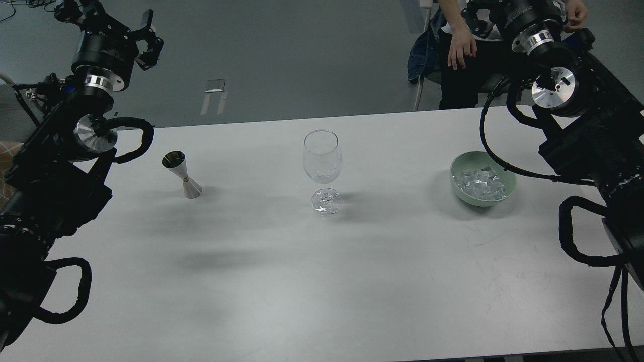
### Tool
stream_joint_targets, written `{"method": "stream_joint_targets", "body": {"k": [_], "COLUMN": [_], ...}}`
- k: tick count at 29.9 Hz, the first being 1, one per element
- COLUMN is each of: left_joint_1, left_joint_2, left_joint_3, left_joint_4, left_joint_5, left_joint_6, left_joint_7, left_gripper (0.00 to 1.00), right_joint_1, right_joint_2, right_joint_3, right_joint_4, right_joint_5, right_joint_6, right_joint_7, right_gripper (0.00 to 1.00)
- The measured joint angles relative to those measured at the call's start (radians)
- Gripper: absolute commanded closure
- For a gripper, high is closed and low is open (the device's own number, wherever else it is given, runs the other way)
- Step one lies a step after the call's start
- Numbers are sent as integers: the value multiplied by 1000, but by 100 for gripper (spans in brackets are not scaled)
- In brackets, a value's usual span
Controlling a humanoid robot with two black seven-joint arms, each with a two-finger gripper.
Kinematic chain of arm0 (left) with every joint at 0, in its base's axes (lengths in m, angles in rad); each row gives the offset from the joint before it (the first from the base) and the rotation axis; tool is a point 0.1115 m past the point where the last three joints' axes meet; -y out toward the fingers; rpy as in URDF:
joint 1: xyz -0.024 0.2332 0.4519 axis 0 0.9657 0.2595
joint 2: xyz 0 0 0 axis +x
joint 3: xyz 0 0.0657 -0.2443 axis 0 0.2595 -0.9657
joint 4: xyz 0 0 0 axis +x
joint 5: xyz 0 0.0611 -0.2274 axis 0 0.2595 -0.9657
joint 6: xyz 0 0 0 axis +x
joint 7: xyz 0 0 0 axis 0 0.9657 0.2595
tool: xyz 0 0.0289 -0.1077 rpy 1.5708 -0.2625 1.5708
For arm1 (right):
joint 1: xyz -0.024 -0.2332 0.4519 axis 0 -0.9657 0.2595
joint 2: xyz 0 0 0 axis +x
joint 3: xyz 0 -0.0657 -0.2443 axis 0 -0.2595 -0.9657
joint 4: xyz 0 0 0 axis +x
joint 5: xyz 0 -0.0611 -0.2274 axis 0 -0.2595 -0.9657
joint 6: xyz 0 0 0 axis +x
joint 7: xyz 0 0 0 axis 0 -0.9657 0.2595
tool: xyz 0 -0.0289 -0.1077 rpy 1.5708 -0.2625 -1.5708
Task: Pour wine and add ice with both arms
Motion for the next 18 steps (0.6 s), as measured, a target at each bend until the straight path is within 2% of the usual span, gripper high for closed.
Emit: {"method": "stream_joint_targets", "body": {"k": [18], "left_joint_1": [0], "left_joint_2": [-4], "left_joint_3": [34], "left_joint_4": [19], "left_joint_5": [-16], "left_joint_6": [23], "left_joint_7": [-6], "left_gripper": [2], "right_joint_1": [-4], "right_joint_2": [0], "right_joint_3": [24], "right_joint_4": [-3], "right_joint_5": [0], "right_joint_6": [-2], "right_joint_7": [-7], "right_gripper": [0]}}
